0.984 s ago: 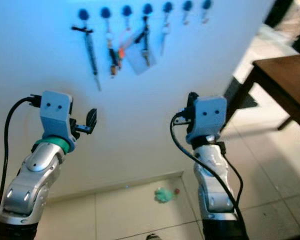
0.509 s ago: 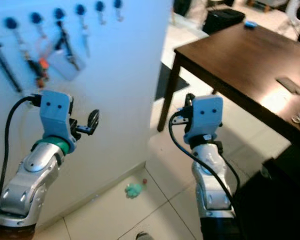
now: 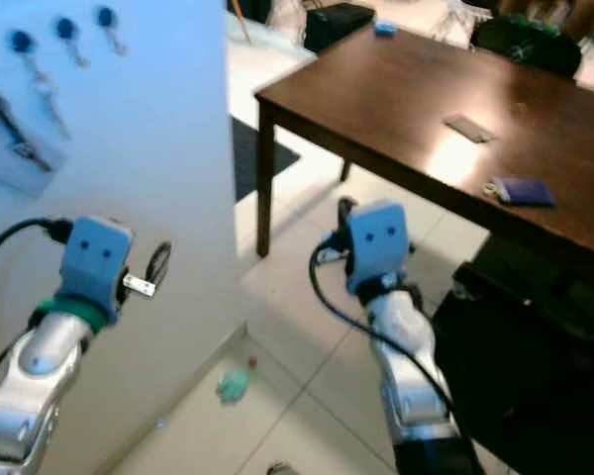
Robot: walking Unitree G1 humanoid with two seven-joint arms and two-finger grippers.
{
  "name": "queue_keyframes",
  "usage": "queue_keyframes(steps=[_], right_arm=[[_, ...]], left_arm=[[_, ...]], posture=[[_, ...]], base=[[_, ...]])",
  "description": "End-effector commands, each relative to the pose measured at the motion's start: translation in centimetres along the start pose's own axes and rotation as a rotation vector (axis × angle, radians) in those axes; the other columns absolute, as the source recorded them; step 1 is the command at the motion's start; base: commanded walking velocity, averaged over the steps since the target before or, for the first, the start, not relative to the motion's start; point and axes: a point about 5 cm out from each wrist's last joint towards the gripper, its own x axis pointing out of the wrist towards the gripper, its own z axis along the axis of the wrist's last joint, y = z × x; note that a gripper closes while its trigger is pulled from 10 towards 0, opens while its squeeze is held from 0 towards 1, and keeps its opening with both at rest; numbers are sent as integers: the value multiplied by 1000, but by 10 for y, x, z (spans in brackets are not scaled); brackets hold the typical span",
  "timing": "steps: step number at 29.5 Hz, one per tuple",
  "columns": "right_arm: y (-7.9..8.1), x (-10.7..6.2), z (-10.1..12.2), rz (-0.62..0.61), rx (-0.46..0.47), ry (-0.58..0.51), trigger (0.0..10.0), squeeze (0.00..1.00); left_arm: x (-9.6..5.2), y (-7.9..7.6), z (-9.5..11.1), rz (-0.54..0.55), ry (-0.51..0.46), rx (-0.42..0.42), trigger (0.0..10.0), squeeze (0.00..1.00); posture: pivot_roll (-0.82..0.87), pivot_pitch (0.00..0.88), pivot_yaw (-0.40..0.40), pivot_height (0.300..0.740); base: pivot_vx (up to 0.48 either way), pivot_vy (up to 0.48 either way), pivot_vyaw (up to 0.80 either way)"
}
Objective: Hang keys on a hook
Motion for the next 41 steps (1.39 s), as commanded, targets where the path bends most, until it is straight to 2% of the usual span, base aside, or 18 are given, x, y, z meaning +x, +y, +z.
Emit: queue_keyframes(steps=[1, 13, 19, 20, 23, 24, 30, 41], right_arm=[[0, -3, -4, 9, 33, 38, 10000, 0], [1, 2, -2, -8, 124, 41, 10000, 0], [-3, 5, 1, -32, 199, 36, 10000, 0], [-4, 6, 3, -45, 233, 32, 10000, 0], [-5, 7, 4, -54, 258, 29, 10000, 0], [-7, 7, 7, -67, 309, 20, 10000, 0], [-6, 6, 7, -55, 287, 20, 10000, 0], [-5, 6, 7, -45, 283, 24, 10000, 0]], left_arm=[[2, -1, 1, -2, -7, -5, 10000, 0], [6, -1, 1, -18, -36, 4, 10000, 0], [9, 1, 3, 7, -19, -95, 10000, 0], [10, 0, 5, 5, -15, -127, 10000, 0], [11, 0, 6, 2, -13, -149, 10000, 0], [13, -6, 11, -18, -17, -212, 10000, 0], [14, -11, 13, -32, -22, -229, 10000, 0], [16, -8, 10, -6, 3, -207, 10000, 0]], posture=[[-175, 62, 63, 740], [-167, 67, 64, 740], [-167, 68, 69, 740], [-167, 68, 70, 740], [-168, 68, 72, 740], [-170, 69, 76, 740], [-171, 70, 76, 740], [-170, 70, 75, 740]], base=[[0, 0, -800], [0, 0, -800], [0, 0, -800], [0, 0, -800], [0, 0, -800], [0, 0, -800], [0, 0, -800], [0, 0, -800]])
